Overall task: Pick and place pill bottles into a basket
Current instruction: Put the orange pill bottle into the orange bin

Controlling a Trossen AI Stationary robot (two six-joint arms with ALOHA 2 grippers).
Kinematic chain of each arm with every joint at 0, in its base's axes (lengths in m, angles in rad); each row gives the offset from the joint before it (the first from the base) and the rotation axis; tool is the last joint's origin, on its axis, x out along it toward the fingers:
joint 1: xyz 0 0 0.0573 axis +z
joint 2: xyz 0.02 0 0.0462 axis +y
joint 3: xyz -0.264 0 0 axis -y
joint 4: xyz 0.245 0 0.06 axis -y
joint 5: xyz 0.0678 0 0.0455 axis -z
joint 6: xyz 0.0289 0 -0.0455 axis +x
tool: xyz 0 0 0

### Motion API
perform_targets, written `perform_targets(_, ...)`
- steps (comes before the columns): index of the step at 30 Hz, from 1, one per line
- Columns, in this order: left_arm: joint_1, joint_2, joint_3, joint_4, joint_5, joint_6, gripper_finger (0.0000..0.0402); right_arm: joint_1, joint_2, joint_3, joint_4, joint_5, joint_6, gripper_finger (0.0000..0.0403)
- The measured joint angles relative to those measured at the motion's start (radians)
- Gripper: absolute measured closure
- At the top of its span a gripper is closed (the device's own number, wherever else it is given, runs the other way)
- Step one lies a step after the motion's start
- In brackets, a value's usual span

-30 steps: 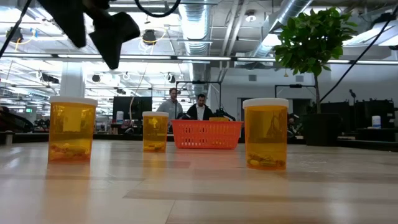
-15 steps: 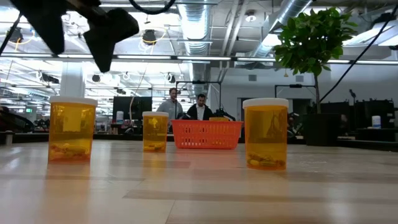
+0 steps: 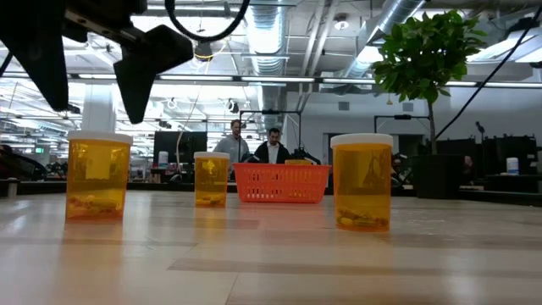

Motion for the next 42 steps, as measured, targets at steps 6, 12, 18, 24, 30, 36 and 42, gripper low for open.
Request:
perform_targets(6,0.000,0.010,0.004,-0.007,-0.023,0.026,0.0111,0.000,0.000,0.000,0.001,-0.002,0.000,0.0163)
perform_targets(12,0.001,0.012,0.004,-0.008,-0.007,0.014,0.0111,0.000,0.000,0.000,0.001,-0.003,0.000,0.0163)
perform_targets(18,0.001,0.012,0.003,-0.009,-0.007,-0.008,0.0105,0.000,0.000,0.000,0.001,-0.003,0.001,0.0163)
perform_targets(24,0.001,0.012,-0.003,-0.010,-0.007,-0.015,0.0075,0.000,0.000,0.000,0.001,-0.004,0.001,0.0163)
perform_targets(30,0.001,0.016,-0.002,-0.006,-0.008,0.014,0.0057,0.000,0.000,0.000,0.001,-0.007,0.001,0.0163)
perform_targets(36,0.008,0.040,-0.002,0.013,0.009,0.037,0.0056,0.000,0.000,0.000,0.001,-0.008,0.001,0.0163)
perform_targets(42,0.013,0.050,-0.003,0.005,0.010,0.056,0.0056,0.000,0.000,0.000,0.001,-0.008,0.001,0.0163)
